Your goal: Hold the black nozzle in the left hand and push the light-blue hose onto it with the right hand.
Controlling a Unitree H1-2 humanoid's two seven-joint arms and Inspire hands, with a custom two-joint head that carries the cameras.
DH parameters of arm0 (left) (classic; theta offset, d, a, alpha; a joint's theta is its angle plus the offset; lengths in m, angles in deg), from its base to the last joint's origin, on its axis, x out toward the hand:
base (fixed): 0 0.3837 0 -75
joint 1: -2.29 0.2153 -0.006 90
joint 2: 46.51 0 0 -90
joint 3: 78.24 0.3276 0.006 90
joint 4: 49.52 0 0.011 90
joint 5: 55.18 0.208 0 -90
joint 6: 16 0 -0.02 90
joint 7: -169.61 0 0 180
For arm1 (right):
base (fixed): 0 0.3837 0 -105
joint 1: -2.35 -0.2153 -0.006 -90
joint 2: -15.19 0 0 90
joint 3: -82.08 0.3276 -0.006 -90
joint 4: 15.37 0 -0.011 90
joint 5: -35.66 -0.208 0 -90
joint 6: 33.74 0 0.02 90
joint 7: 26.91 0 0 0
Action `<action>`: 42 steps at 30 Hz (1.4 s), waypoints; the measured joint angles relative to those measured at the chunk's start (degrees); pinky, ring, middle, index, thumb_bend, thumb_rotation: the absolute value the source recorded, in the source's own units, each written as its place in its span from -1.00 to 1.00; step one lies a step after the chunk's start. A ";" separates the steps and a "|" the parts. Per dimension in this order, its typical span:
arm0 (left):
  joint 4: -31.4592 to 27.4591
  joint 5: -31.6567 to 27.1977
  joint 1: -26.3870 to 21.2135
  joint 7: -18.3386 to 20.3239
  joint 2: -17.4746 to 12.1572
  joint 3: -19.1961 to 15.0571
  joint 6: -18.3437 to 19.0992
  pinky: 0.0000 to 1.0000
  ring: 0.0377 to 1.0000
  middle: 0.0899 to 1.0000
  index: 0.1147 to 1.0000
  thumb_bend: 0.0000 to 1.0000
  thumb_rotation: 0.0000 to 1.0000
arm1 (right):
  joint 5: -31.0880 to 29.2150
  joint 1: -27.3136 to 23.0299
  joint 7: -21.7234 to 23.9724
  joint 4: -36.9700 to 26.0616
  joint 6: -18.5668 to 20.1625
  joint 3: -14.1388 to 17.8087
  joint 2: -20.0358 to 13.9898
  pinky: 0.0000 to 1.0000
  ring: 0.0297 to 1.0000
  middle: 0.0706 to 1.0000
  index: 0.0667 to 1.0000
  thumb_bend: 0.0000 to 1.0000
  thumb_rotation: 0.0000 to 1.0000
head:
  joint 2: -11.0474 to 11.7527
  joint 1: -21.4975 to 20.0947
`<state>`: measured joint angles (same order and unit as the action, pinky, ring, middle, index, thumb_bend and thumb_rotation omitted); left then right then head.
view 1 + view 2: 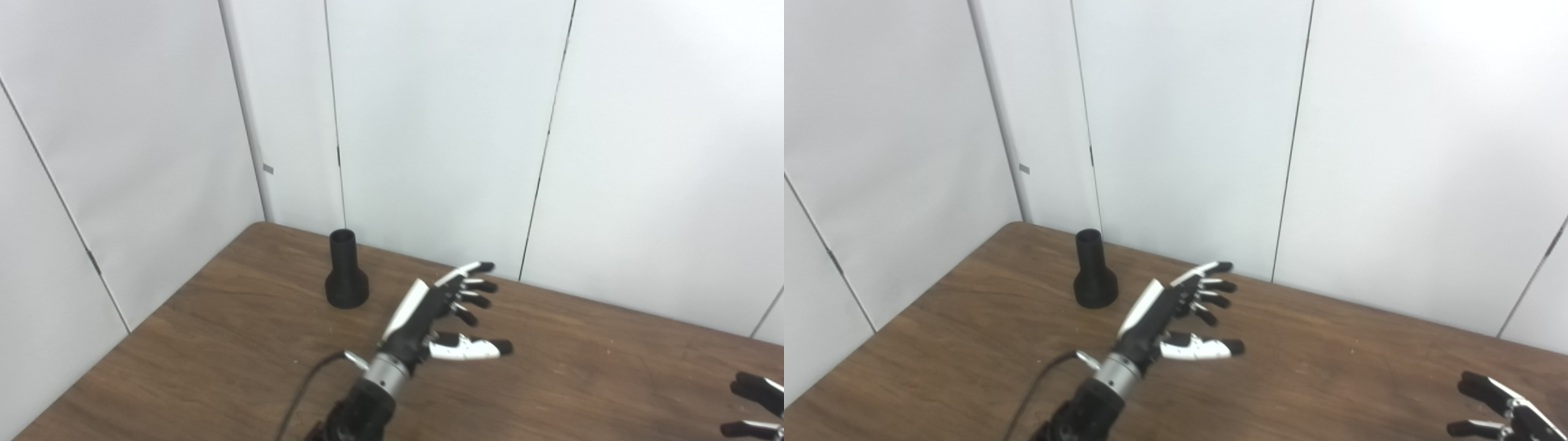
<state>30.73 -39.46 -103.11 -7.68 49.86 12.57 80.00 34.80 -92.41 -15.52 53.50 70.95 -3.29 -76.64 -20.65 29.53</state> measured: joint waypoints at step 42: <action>17.30 22.89 -11.68 0.04 -19.12 -12.63 20.96 1.00 1.00 0.90 1.00 1.00 -0.29 | -0.07 -0.59 0.03 1.05 -1.25 -0.08 -0.51 -0.25 0.21 0.63 0.60 0.15 -1.00 | -1.05 -0.17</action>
<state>48.03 -16.57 -114.79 -7.65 30.75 -0.05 100.96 34.72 -93.00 -15.49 54.55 69.70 -3.36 -77.16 -21.71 29.36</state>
